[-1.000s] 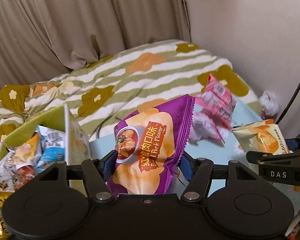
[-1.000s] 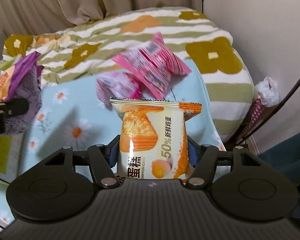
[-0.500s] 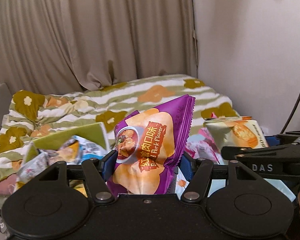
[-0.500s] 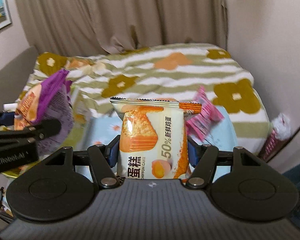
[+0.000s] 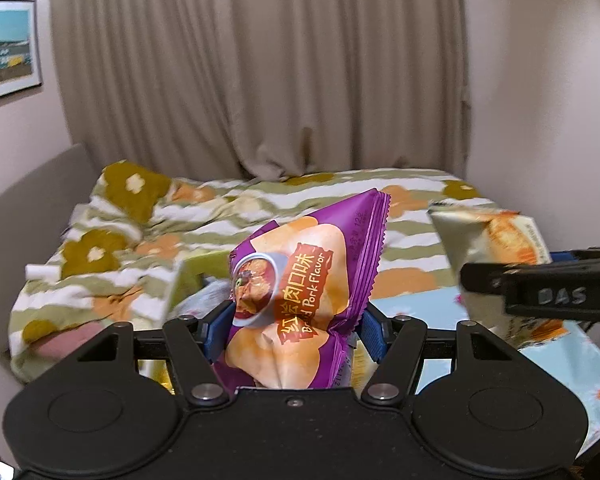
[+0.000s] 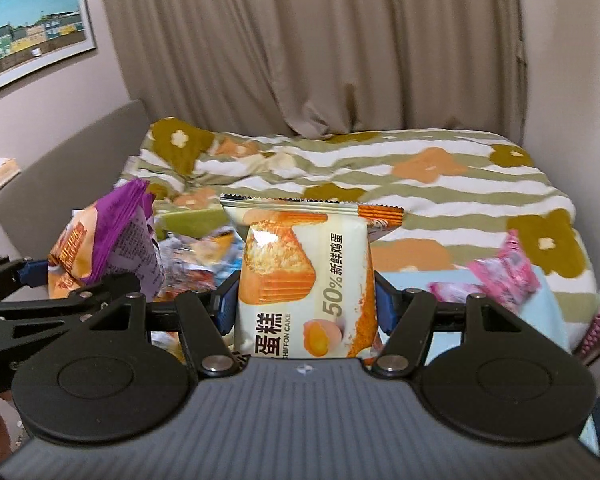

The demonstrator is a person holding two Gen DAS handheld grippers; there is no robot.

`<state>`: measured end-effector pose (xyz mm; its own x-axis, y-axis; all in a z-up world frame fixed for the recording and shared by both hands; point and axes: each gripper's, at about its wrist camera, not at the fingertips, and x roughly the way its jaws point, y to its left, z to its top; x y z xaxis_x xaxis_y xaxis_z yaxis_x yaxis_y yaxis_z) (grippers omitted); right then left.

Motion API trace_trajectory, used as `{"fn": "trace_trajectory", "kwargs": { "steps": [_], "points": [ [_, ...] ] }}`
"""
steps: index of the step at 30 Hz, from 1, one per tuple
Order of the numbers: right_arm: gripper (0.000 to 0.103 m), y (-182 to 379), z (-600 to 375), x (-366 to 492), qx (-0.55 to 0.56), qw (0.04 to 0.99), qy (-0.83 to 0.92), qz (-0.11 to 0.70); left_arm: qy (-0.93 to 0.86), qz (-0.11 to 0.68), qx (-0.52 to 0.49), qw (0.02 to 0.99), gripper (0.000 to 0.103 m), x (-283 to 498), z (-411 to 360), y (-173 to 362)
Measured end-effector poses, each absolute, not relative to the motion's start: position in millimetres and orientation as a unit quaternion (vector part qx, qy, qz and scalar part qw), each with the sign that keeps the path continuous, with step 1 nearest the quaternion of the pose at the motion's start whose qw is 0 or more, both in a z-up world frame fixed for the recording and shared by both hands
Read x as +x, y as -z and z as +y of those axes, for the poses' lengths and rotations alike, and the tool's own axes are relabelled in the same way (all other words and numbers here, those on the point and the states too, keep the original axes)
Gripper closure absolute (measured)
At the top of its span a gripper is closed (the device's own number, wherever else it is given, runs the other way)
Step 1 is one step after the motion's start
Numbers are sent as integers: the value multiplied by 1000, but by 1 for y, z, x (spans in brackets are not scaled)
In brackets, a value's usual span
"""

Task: Organize snacks
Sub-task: 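Carry both packets over the yellow box and lower them inside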

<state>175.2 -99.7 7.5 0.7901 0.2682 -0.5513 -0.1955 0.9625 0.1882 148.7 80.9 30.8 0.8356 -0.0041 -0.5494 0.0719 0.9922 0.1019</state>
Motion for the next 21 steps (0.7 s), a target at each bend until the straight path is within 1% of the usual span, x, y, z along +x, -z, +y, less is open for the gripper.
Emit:
{"fn": "trace_trajectory", "kwargs": {
  "steps": [5,8,9,10,12,21],
  "points": [
    [24,-7,-60,190,60,942,-132,303,6,309,51,950,34,169,117,-14],
    [24,-5,-42,198,63,940,-133,309,10,329,42,943,32,179,129,-4],
    [24,-4,-38,201,64,939,-133,311,13,335,36,942,26,181,132,-1],
    [24,-3,-35,204,64,938,-133,313,18,340,31,940,12,183,134,1],
    [24,-3,-29,208,63,938,-132,316,24,336,24,941,0,181,138,2],
    [24,1,-28,218,55,935,-143,321,10,323,2,946,0,166,149,-6]
  ]
}}
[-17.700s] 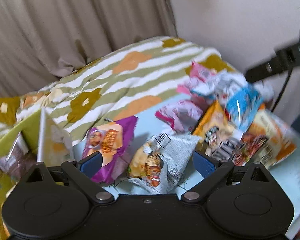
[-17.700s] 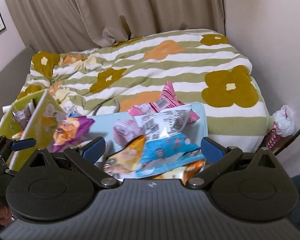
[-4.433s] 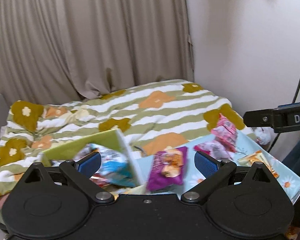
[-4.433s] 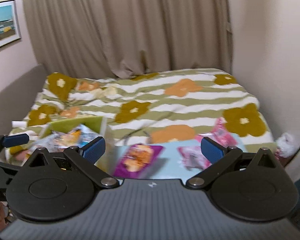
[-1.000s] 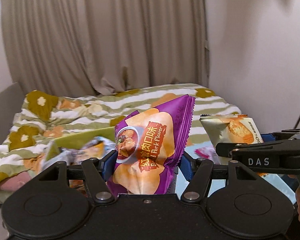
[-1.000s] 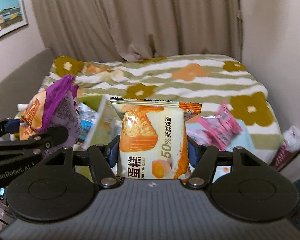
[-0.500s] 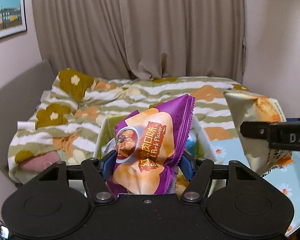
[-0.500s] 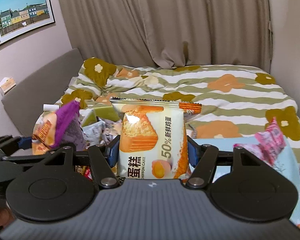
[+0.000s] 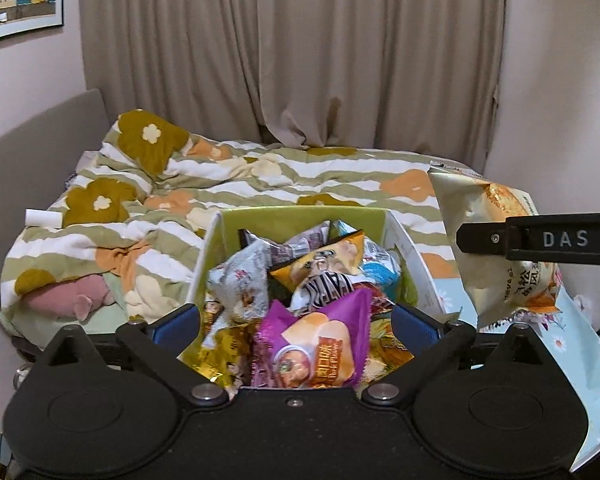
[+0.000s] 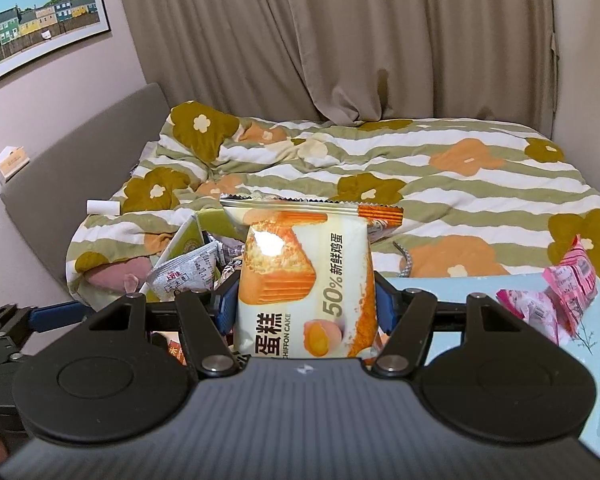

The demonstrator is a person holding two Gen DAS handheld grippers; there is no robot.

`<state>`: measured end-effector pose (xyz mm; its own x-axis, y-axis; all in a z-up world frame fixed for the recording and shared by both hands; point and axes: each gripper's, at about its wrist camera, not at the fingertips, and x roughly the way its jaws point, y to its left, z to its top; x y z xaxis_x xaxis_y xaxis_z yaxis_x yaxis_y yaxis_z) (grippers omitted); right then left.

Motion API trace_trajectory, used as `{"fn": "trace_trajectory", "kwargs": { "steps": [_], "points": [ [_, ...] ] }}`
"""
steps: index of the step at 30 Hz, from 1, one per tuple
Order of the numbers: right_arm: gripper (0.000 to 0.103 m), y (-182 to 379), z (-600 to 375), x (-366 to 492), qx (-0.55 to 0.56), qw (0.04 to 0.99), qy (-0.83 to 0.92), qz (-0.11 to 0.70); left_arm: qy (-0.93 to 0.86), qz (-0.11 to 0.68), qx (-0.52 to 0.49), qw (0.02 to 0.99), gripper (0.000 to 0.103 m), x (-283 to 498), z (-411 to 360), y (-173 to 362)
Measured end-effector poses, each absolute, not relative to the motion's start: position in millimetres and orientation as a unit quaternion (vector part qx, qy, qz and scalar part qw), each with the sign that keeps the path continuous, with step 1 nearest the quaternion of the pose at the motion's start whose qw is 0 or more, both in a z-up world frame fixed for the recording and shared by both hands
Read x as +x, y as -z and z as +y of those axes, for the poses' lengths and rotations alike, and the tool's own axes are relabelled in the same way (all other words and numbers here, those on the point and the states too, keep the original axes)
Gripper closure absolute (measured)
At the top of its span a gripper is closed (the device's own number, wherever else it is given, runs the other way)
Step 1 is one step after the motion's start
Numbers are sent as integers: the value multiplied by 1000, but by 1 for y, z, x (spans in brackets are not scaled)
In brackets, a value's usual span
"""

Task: Organize snacks
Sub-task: 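Carry both packets over the yellow box and lower them inside, then open both tools to release the packets into the box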

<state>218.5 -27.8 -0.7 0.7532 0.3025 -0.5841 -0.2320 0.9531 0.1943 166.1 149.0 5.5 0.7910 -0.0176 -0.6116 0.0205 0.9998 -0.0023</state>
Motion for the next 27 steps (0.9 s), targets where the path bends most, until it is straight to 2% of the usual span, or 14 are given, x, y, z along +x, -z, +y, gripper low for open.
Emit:
{"fn": "trace_trajectory", "kwargs": {
  "steps": [12,15,27],
  "points": [
    [21,10,-18,271,80,918,-183,342,-24,325,1,945,0,185,162,-8],
    [0,18,-13,283,94,915,-188,345,-26,334,4,942,0,189,162,-4],
    [0,30,-10,272,77,915,-193,345,-22,349,10,937,0,188,160,9]
  ]
}}
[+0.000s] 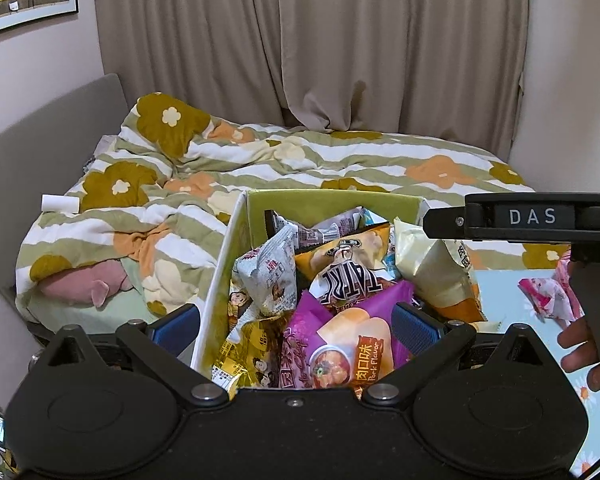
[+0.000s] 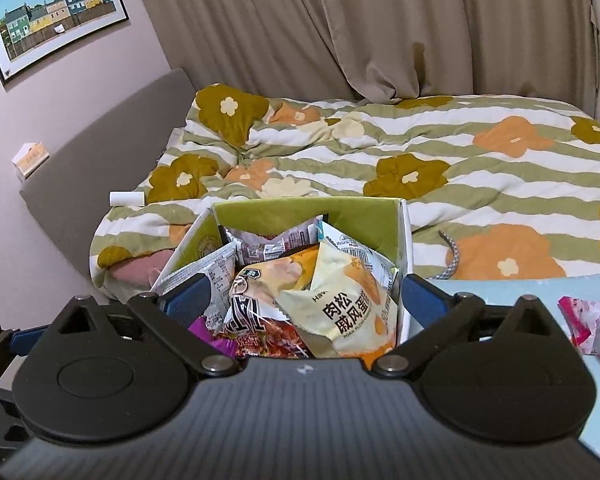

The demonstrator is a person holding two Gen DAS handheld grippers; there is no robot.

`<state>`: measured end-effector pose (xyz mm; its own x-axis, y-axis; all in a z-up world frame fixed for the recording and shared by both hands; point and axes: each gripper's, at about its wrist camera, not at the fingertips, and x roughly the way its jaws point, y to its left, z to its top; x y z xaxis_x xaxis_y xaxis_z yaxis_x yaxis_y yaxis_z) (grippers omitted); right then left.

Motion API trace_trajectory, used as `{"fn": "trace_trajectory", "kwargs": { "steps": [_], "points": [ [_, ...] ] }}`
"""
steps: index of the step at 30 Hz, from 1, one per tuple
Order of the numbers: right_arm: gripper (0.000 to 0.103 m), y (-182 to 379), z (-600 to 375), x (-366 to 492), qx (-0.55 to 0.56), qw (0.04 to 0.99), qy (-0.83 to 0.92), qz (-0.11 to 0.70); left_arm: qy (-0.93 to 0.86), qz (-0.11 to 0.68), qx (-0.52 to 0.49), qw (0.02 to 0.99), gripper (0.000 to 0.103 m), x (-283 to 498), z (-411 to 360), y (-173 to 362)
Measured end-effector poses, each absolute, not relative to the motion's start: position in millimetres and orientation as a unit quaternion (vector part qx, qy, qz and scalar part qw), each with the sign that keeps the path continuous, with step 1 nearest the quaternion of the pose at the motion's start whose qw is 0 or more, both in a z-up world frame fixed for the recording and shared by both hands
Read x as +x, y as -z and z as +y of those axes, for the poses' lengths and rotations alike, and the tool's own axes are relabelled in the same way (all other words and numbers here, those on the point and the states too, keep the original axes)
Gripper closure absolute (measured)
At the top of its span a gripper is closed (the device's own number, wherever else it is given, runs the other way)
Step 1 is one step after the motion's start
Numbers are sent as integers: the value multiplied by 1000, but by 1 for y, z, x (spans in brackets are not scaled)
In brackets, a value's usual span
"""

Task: Organize snacks
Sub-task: 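Open both tools to release the packets into the box, then grasp a pink-white wrapped packet with the left tool while the right tool grasps a pink striped packet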

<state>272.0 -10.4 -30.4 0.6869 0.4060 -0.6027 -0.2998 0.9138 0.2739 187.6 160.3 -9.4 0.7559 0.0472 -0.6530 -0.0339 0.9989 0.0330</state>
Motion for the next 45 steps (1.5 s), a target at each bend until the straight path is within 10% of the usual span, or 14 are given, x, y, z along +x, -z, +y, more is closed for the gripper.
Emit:
{"fn": "trace_trajectory", "kwargs": {
  "steps": [45],
  "points": [
    [0,2,-271,213,36,950,-36,309,111,338,24,934,0,204,-64,8]
  ]
}}
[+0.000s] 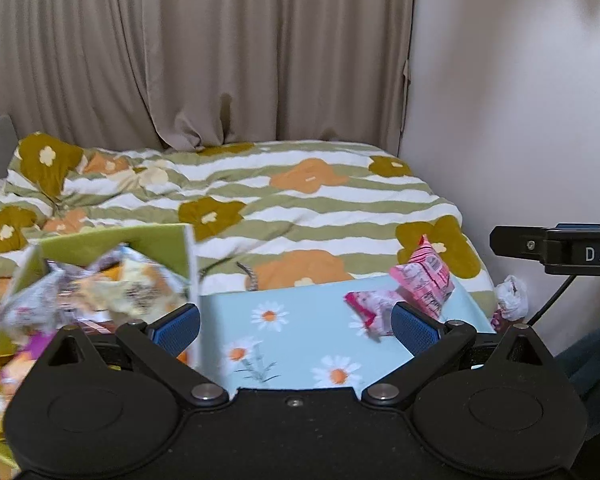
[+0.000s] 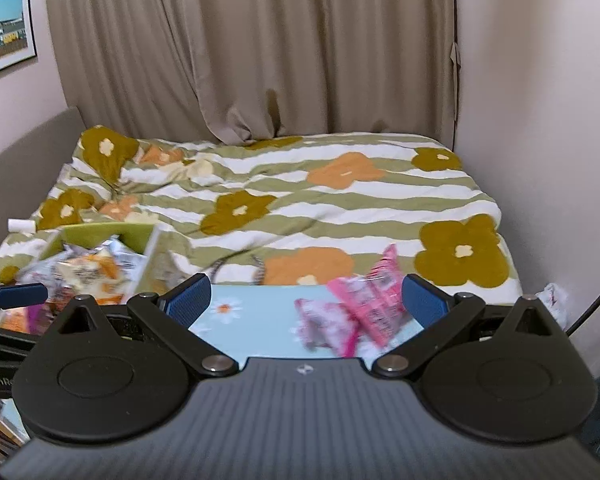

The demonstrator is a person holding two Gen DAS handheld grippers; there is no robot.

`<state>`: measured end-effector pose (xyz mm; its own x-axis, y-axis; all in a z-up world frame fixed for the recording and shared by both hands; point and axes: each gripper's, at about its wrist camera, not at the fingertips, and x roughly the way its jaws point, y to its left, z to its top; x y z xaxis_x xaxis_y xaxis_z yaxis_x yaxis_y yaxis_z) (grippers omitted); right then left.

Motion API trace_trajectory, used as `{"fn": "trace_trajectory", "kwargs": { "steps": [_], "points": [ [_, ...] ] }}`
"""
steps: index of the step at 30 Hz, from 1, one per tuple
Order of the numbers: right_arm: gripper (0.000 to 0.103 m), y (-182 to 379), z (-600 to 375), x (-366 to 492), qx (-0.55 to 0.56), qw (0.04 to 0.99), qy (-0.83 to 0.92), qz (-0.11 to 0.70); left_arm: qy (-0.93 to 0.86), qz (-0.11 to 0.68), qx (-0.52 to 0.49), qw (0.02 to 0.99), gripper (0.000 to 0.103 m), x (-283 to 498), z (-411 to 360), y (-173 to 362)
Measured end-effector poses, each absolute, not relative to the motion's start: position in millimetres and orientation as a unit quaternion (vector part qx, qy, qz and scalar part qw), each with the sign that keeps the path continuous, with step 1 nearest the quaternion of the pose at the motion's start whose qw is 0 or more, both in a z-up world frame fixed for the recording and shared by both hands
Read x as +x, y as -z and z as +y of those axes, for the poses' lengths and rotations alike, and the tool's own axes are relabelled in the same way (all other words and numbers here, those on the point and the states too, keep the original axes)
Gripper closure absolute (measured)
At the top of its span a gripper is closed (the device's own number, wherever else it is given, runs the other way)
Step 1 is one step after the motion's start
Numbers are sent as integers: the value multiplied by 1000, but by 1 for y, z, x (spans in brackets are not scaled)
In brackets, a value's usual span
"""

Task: Organize snacks
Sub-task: 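Grasp a pink-white wrapped packet with the left tool while the right tool grasps a pink striped packet, then lift both pink packets and carry them over the yellow box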

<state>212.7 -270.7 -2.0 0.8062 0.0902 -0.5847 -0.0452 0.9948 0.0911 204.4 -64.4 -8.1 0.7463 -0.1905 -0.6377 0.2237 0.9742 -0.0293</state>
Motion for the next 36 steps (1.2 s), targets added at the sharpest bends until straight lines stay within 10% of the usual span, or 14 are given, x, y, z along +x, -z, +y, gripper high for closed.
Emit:
{"fn": "trace_trajectory", "kwargs": {
  "steps": [26,31,36],
  "points": [
    [0,160,-368,394,-20,892,-184,411,131,460,31,877,3,354,-215,180],
    [0,174,-367,409,-34,883,-211,418,136,469,34,872,33,360,-219,192],
    [0,183,-369,417,-33,874,-221,431,135,470,43,871,42,358,-216,191]
  ]
}}
